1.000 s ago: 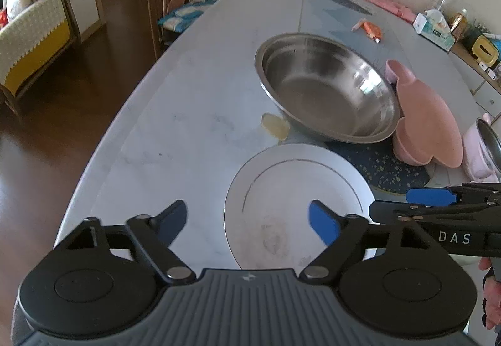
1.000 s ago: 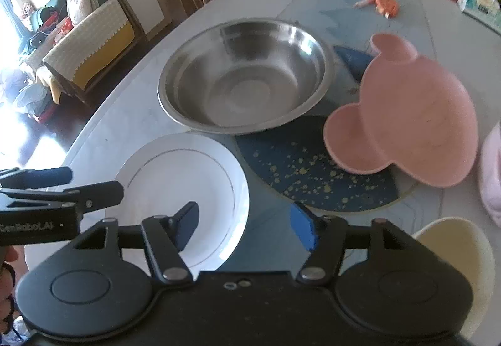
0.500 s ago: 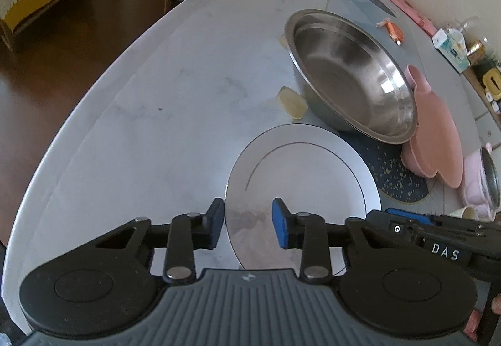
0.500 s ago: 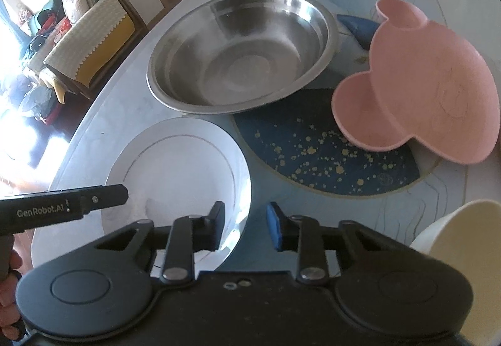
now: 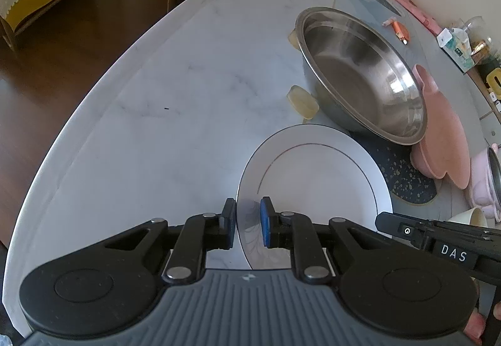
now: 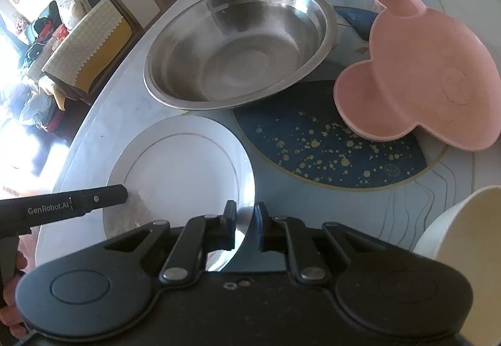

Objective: Organize plates and bowls

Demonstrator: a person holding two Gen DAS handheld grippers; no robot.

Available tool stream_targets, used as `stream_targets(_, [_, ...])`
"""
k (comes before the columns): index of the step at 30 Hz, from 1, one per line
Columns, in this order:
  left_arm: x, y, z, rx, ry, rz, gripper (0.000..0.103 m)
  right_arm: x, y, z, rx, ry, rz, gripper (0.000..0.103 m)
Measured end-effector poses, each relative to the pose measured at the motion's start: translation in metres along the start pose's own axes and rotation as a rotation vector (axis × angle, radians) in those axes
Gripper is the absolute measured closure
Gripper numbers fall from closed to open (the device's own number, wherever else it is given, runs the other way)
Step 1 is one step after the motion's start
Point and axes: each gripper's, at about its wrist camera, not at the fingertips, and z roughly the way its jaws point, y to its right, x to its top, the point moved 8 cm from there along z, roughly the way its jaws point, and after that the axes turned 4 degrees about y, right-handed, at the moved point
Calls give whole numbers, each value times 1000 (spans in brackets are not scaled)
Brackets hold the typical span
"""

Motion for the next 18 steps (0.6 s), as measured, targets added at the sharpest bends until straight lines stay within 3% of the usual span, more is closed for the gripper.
stream_targets(18, [-3,0,-17,-8,25,22,89,-3,-5,-18,6,23,13,97])
